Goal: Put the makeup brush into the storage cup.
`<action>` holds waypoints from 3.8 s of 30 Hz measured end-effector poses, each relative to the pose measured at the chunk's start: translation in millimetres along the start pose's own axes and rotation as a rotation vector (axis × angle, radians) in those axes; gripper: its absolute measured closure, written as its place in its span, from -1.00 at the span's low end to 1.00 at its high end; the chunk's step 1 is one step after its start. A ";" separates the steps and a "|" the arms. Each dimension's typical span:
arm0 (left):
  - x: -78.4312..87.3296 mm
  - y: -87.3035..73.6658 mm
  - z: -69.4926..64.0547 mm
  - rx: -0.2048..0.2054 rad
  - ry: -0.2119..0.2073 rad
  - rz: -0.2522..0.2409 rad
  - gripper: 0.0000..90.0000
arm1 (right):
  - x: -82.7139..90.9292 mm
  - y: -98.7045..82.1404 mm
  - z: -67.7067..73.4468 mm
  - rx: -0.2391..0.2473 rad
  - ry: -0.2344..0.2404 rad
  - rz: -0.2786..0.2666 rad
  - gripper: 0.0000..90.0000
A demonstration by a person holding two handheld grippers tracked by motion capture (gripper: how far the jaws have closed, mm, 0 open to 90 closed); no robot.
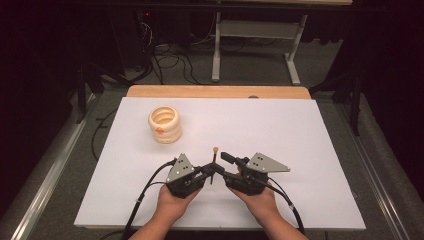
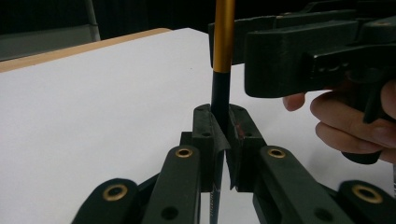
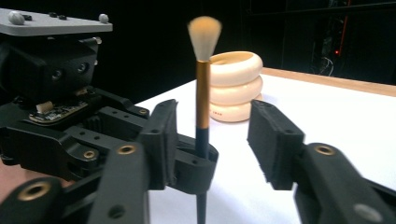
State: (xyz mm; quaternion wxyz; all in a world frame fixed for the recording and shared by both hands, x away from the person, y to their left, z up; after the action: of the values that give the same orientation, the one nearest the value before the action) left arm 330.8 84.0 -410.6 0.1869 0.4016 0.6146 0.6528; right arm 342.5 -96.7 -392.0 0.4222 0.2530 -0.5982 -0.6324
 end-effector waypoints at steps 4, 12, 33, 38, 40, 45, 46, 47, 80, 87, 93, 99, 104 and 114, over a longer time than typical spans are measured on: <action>1.6 0.0 2.2 0.002 0.006 0.003 0.85 | 1.3 0.4 -2.5 -0.004 -0.008 0.004 -0.02; 5.9 0.3 9.3 0.001 0.032 0.005 0.85 | 3.3 0.2 -8.5 0.010 -0.033 0.013 -0.29; 21.2 3.7 31.5 0.030 0.088 -0.019 0.85 | 7.5 -4.2 -26.4 0.044 -0.144 0.082 -0.98; 23.1 3.6 35.3 0.031 0.100 -0.019 0.85 | 10.9 -4.1 -29.7 0.051 -0.151 0.083 -0.98; 23.8 3.4 36.0 0.025 0.104 -0.016 0.85 | 12.2 -3.7 -31.2 0.065 -0.153 0.083 -0.98; 25.9 3.7 38.4 0.021 0.114 -0.017 0.85 | 16.5 -3.4 -34.1 0.066 -0.161 0.077 -0.98; 26.3 3.8 39.0 0.020 0.117 -0.018 0.85 | 17.7 -3.3 -34.4 0.057 -0.164 0.075 -0.98; 26.9 3.9 39.6 0.018 0.121 -0.019 0.85 | 18.6 -2.9 -35.6 0.064 -0.164 0.071 -0.98; 46.7 7.1 58.8 0.038 0.191 -0.034 0.85 | 53.0 -5.7 -62.3 0.072 -0.258 0.070 -0.98; 54.2 8.2 65.3 0.045 0.217 -0.042 0.85 | 60.8 -7.1 -68.7 0.075 -0.275 0.071 -0.98; 60.0 8.9 70.4 0.051 0.238 -0.051 0.85 | 66.6 -7.3 -73.2 0.072 -0.289 0.068 -0.98; 69.0 10.0 75.6 0.046 0.262 -0.058 0.85 | 70.8 -9.2 -76.5 0.065 -0.296 0.070 -0.98; 76.6 10.6 81.0 0.054 0.283 -0.070 0.85 | 74.4 -10.9 -79.2 0.064 -0.306 0.076 -0.98; 86.2 10.7 90.2 0.061 0.322 -0.074 0.85 | 76.1 -12.2 -81.1 0.064 -0.309 0.076 -0.98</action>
State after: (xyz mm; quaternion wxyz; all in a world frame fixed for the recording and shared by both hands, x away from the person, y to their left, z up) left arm 349.1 204.6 -382.0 0.0977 0.2745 0.6706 0.6822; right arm 367.4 -205.3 -402.4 0.3404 0.1432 -0.6848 -0.6282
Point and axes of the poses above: each handheld gripper's, and its own axes: x roughly backward along the jaws, y roughly out of its top, z roughly to its left, the point moved 3 cm from there along -x, roughly forward along the jaws, and after that the axes turned 2 degrees about y, right-handed, at the moved point
